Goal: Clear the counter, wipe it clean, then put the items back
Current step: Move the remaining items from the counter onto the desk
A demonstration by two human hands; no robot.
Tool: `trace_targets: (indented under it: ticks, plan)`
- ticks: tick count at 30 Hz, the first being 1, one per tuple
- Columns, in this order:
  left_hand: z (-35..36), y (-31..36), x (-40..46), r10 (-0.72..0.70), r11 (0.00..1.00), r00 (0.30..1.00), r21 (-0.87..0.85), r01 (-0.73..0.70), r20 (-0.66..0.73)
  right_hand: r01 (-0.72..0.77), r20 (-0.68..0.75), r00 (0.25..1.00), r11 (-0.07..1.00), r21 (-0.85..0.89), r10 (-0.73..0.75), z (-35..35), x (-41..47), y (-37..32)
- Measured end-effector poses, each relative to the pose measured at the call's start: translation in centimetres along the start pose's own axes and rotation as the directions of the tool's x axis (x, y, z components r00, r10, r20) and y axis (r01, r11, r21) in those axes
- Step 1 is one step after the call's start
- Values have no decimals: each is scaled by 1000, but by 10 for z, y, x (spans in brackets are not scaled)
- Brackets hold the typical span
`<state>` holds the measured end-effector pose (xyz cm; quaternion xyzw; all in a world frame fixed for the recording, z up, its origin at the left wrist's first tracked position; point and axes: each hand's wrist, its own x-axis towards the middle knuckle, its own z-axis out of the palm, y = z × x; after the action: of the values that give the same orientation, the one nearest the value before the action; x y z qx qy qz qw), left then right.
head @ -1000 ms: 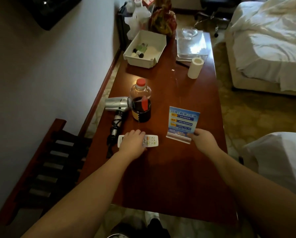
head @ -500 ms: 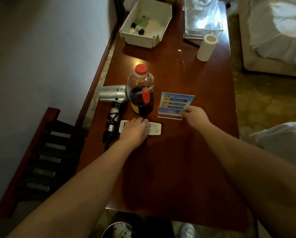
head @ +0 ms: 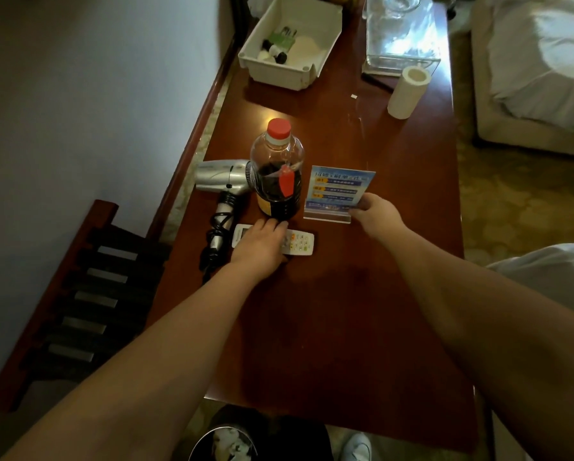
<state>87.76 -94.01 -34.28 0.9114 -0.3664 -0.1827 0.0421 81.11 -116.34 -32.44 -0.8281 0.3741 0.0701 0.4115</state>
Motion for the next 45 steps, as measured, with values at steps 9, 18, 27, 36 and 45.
trace_targets:
  ticks: [9,18,27,36,45]
  plan:
    - [-8,7,-46,-74,997,990,-35,71,-119,-73,-44,996,997,-26,72,-20,-47,19]
    - [-29,40,-154,-429,840,887,-437,322,-171,112,70,992,985,-129,-103,-39,-142,32]
    - [10,90,-311,-634,670,762,-585,457,-130,398,345,894,862,-314,-287,-33,-264,72]
    - [66,122,-495,-830,436,555,-682,588,-52,655,602,700,682,-327,-384,7,-381,75]
    - [100,147,-668,-975,148,222,-794,590,-17,898,793,394,379,-224,-464,92,-497,48]
